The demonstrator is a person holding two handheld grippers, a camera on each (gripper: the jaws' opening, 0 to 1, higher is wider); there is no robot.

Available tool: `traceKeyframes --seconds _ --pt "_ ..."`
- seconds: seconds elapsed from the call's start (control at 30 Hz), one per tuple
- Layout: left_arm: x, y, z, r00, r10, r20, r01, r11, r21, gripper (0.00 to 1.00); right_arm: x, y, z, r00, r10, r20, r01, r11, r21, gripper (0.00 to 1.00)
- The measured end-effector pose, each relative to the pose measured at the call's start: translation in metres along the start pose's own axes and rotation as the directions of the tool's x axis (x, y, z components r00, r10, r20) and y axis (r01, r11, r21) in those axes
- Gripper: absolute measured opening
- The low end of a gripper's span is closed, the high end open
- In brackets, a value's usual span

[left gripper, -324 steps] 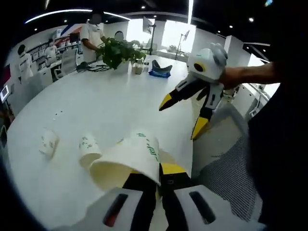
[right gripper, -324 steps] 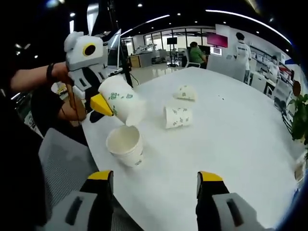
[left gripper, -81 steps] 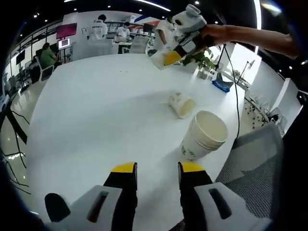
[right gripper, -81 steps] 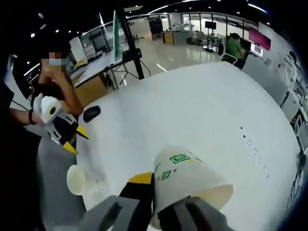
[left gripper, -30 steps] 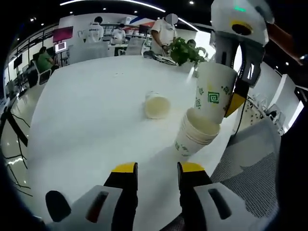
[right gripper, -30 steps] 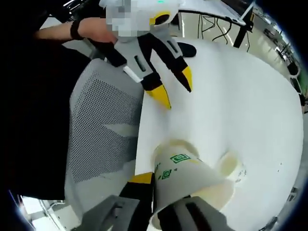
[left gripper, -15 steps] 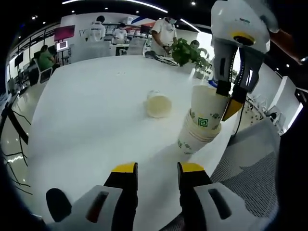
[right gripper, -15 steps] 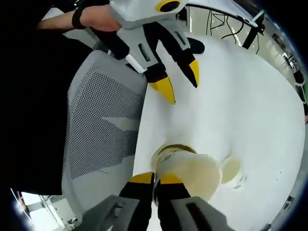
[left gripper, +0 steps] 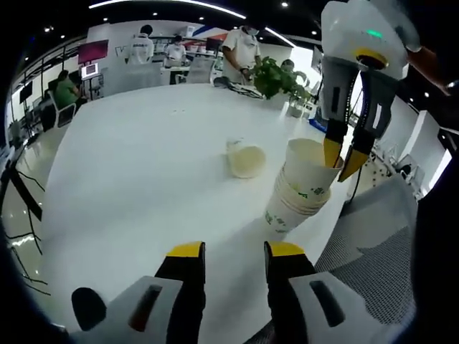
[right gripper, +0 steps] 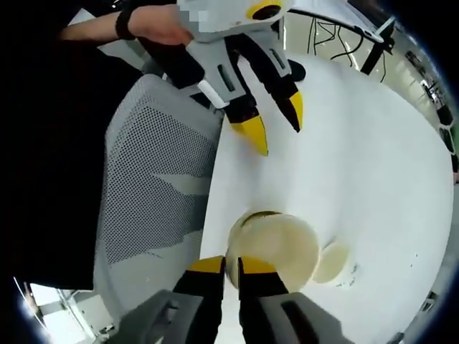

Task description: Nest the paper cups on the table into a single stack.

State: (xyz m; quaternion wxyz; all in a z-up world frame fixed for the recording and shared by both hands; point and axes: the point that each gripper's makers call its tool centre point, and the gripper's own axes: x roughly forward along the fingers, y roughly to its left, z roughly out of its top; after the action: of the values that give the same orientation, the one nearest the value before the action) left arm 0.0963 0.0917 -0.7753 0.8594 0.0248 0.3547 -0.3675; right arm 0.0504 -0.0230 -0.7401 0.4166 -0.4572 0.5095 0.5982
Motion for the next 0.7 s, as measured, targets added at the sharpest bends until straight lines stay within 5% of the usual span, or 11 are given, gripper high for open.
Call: traceKeyframes --seconds 0.3,0.47,0.7 --pt "0.000 -0.001 -0.001 1.000 -0.006 -0.006 0.006 1.000 0.000 0.31 -0.013 -0.005 0.002 0.997 -0.035 0.069 0.034 0.999 0.019 0.13" --pt "0.003 -0.002 -0.002 1.000 -0.013 -0.012 0.013 1.000 0.002 0.30 -0.030 -0.004 0.000 0.986 -0.050 0.159 0.041 0.997 0.058 0.24" --pt "0.005 -0.004 -0.002 1.000 -0.018 -0.018 0.018 1.000 0.011 0.30 -0.047 -0.024 -0.023 0.968 -0.120 0.223 0.085 0.984 0.157 0.31"
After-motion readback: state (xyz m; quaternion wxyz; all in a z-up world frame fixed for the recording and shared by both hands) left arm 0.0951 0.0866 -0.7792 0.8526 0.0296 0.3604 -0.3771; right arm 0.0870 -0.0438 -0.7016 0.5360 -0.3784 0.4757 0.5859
